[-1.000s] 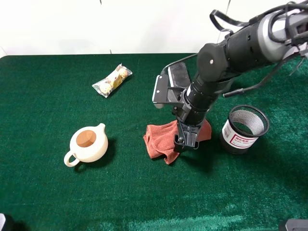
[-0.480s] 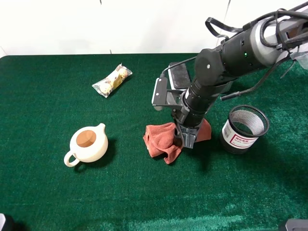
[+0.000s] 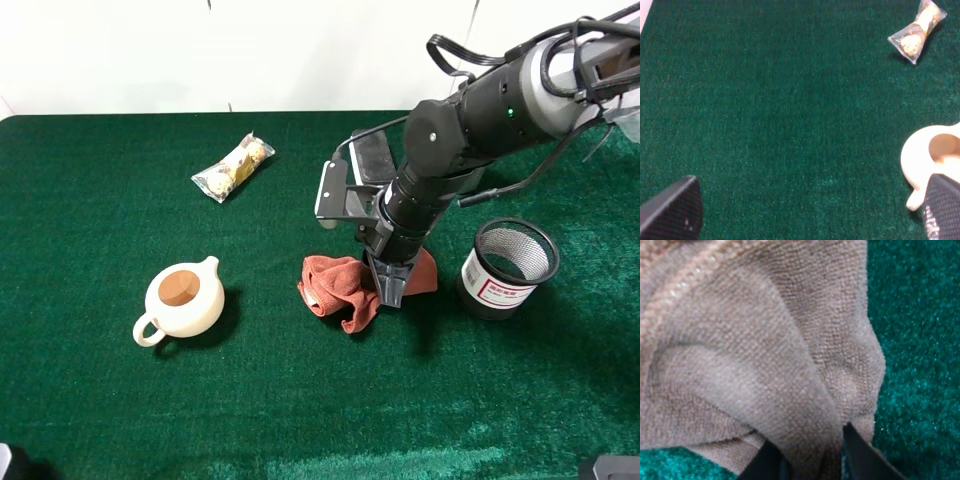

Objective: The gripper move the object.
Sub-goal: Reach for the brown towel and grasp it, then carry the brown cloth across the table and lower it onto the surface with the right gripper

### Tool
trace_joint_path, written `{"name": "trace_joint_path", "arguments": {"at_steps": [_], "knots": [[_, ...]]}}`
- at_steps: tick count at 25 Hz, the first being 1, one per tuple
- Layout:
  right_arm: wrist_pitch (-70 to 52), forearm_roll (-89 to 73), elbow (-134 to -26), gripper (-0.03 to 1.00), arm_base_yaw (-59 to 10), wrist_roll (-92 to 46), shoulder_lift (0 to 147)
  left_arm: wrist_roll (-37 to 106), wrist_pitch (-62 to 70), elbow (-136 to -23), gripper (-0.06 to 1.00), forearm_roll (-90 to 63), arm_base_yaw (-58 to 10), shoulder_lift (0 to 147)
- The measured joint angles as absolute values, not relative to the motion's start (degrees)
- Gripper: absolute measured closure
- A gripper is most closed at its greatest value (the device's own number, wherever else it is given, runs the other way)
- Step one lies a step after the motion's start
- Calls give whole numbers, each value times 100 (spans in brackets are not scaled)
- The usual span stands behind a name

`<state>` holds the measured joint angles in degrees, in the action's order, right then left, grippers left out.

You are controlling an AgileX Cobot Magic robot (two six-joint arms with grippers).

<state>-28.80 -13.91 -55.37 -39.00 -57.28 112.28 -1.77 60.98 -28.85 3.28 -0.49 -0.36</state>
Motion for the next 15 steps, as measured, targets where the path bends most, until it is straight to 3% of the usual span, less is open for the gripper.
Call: {"name": "trace_joint_path", "arguments": {"at_steps": [15], "knots": [[-3572,-1339,-5851,87,-3900,-5455,10571,-177,6098,-2885,6,328,-49,-36]]}}
